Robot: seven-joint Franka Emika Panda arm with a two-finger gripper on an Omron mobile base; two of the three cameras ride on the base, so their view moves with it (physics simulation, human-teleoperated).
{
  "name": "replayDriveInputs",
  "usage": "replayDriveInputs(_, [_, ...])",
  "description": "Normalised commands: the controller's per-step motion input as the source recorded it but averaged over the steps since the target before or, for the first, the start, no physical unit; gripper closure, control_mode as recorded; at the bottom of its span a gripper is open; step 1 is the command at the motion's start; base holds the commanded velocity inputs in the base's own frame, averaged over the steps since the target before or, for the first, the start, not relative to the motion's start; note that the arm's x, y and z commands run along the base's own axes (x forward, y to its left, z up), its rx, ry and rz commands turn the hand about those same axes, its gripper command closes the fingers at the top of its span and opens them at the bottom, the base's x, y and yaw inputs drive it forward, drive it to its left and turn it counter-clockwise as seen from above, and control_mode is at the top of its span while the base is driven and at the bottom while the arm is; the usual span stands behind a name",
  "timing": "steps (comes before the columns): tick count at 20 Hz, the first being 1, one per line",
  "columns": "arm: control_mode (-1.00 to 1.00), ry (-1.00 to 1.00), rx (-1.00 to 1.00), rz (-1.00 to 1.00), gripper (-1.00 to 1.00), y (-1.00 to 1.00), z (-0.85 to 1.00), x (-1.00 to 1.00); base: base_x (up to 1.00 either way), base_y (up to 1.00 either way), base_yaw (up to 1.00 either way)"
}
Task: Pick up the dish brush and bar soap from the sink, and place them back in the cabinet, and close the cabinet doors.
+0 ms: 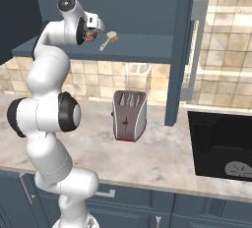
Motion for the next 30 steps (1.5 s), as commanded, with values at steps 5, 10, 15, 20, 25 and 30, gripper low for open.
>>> replayDriveInputs(5, [-1.0, -0.02, 0.0, 0.0, -1.0, 0.0, 0.0, -0.12, 0.0, 0.0, 0.0])
replayDriveInputs(10, [-1.0, -0.07, 0.0, 0.0, -1.0, 0.0, 0.0, -0.44, 0.0, 0.0, 0.0])
replayDriveInputs(15, [-1.0, -0.03, 0.0, 0.0, -1.0, -0.03, 0.0, -0.31, 0.0, 0.0, 0.0])
replayDriveInputs(20, [-1.0, -0.03, 0.0, 0.0, -1.0, -0.09, 0.0, -0.48, 0.0, 0.0, 0.0])
replayDriveInputs(25, [-1.0, -0.03, 0.0, 0.0, -1.0, -0.11, 0.07, -0.52, 0.0, 0.0, 0.0])
replayDriveInputs(30, [-1.0, 0.0, 0.0, 0.0, -1.0, -0.11, 0.16, -0.45, 0.0, 0.0, 0.0])
